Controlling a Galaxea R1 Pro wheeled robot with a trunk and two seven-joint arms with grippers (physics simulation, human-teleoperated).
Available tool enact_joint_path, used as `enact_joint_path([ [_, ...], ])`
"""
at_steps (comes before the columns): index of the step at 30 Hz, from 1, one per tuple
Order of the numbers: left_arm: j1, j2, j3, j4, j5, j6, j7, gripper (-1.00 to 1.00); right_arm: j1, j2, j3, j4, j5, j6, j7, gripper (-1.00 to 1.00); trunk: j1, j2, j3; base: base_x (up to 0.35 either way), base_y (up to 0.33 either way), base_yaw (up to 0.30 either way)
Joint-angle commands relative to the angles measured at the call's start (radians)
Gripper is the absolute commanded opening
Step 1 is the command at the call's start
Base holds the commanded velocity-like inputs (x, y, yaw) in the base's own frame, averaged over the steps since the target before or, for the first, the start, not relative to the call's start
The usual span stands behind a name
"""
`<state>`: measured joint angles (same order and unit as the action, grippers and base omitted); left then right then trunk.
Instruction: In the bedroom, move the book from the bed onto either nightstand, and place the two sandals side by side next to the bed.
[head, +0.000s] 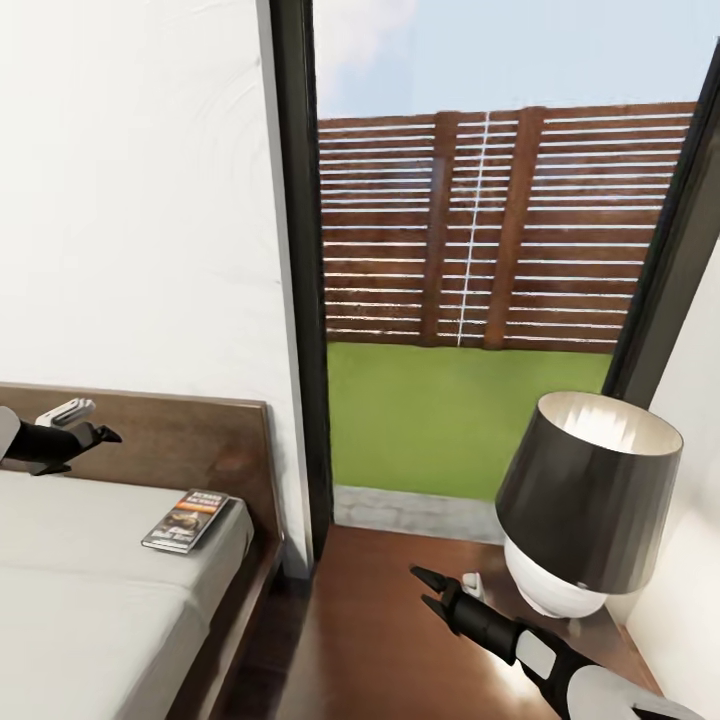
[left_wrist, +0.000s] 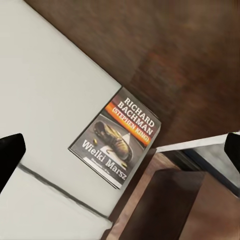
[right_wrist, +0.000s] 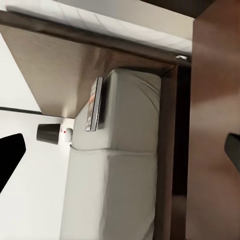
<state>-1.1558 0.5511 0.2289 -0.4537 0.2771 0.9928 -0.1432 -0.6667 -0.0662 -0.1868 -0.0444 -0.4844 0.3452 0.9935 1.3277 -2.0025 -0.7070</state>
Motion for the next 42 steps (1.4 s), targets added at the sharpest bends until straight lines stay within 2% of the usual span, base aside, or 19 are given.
enact_joint_path([
  [1, -0.001, -0.001, 0.006, 0.0, -0.01, 0.004, -0.009, 1.0, -0.001, 0.001, -0.008, 0.0, 0.003, 0.009, 0.002, 1.0, 0.0, 0.0, -0.001, 0.13, 0.011, 0.0],
  [31, -0.001, -0.001, 0.006, 0.0, -0.01, -0.009, -0.009, 1.0, -0.001, 0.006, -0.008, 0.0, 0.003, 0.009, 0.002, 1.0, 0.0, 0.0, -0.001, 0.131, 0.001, 0.0],
  [42, -0.001, 0.001, 0.006, 0.0, -0.012, -0.009, -0.009, 1.0, -0.001, 0.006, -0.008, 0.0, 0.003, 0.009, 0.002, 1.0, 0.0, 0.0, -0.001, 0.041, 0.0, 0.0],
])
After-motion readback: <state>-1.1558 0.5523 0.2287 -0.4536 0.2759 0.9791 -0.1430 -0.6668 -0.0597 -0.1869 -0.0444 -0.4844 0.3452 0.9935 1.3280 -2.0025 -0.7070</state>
